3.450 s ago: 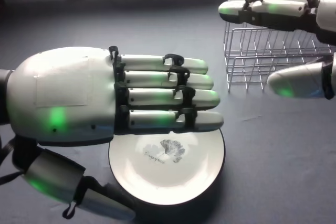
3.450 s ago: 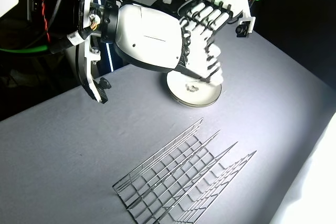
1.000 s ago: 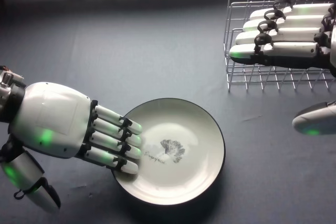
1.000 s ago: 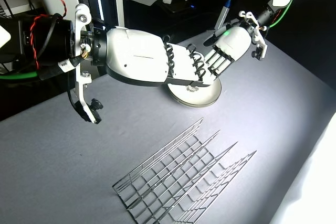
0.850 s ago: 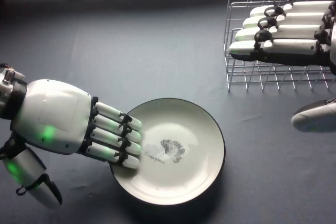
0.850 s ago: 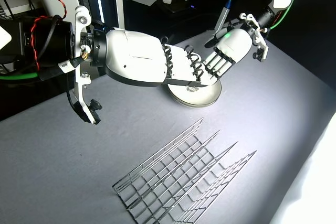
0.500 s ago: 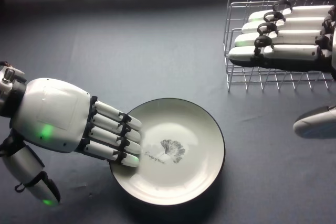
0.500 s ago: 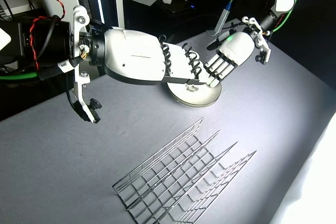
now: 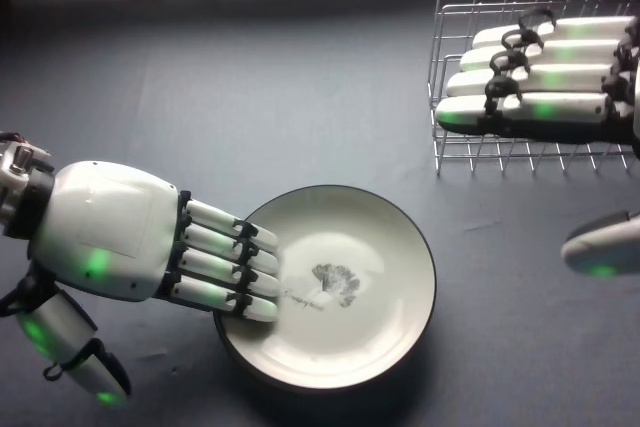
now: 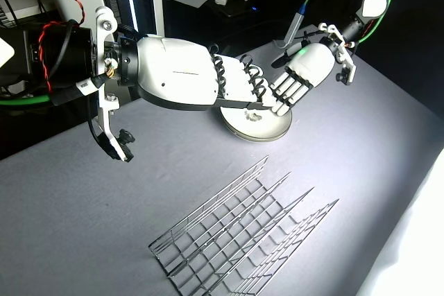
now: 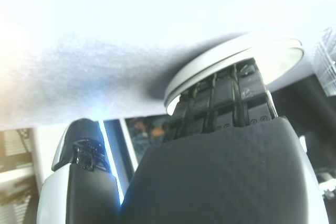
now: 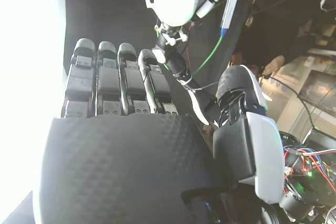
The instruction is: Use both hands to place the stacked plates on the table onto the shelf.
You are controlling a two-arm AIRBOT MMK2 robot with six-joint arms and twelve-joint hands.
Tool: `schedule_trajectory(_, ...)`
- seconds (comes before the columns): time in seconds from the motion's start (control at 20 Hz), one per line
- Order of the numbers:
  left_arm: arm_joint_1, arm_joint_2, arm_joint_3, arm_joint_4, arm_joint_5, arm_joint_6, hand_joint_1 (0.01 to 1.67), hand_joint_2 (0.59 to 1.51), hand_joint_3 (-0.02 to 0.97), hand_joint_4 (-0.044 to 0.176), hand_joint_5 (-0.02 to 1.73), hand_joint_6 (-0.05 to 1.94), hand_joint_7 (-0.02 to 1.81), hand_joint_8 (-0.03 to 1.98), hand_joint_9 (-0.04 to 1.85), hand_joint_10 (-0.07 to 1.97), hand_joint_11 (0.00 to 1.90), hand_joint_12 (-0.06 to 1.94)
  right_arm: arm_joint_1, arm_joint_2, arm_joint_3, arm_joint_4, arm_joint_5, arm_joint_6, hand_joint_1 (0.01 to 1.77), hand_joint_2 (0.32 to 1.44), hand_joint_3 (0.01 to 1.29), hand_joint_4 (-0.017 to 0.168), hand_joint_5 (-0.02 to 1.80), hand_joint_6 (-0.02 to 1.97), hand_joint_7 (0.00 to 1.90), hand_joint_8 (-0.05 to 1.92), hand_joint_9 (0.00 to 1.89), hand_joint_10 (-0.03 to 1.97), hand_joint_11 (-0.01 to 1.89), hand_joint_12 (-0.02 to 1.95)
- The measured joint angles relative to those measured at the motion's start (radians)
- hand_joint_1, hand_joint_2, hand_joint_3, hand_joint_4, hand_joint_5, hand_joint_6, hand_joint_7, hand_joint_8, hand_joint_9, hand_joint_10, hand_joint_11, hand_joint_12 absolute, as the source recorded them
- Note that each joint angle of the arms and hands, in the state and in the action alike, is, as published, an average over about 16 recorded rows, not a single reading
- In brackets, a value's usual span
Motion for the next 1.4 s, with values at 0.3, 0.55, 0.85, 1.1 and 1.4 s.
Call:
schedule_trajectory(0.3,0.0,-0.036,-0.025,-0.025,0.027,-0.002,0.02,1.114,0.016,-0.006,-0.01,-0.02,-0.01,-0.02,0.01,0.01,0.01,0.01,-0.02,-0.001,0.005,-0.012,0.034,-0.001,0.03,1.21,0.03,0.004,0.02,0.02,0.02,0.01,0.01,0.01,0.02,-0.01)
schedule_trajectory(0.55,-0.009,-0.071,-0.033,-0.038,0.044,-0.005,0.01,1.107,0.016,-0.004,-0.01,-0.02,-0.01,-0.02,0.01,0.01,0.01,0.01,-0.041,-0.013,0.027,-0.034,0.091,-0.002,0.1,1.19,0.03,0.004,0.02,0.02,0.02,0.01,0.01,0.01,0.02,-0.01)
schedule_trajectory(0.85,-0.022,-0.103,-0.03,-0.041,0.051,-0.011,0.01,1.097,0.016,-0.002,-0.01,-0.02,-0.01,-0.02,0.02,0.0,0.01,0.01,-0.068,-0.048,0.076,-0.072,0.181,-0.001,0.43,1.13,0.03,0.002,0.02,0.02,0.02,0.01,0.01,0.01,0.02,0.03)
schedule_trajectory(1.1,-0.029,-0.113,-0.024,-0.038,0.053,-0.018,0.01,1.092,0.016,-0.002,-0.01,-0.02,-0.01,-0.02,0.02,0.0,0.01,0.01,-0.097,-0.088,0.118,-0.099,0.233,0.0,0.79,1.06,0.03,-0.001,0.03,0.02,0.03,0.01,0.03,0.02,0.02,0.34)
schedule_trajectory(1.4,-0.037,-0.121,-0.021,-0.034,0.055,-0.026,0.01,1.087,0.016,-0.002,-0.01,-0.01,-0.01,-0.02,0.02,0.0,0.01,0.01,-0.131,-0.136,0.149,-0.111,0.244,0.003,1.15,0.99,0.03,-0.004,0.07,0.02,0.05,0.01,0.05,0.06,0.02,0.74)
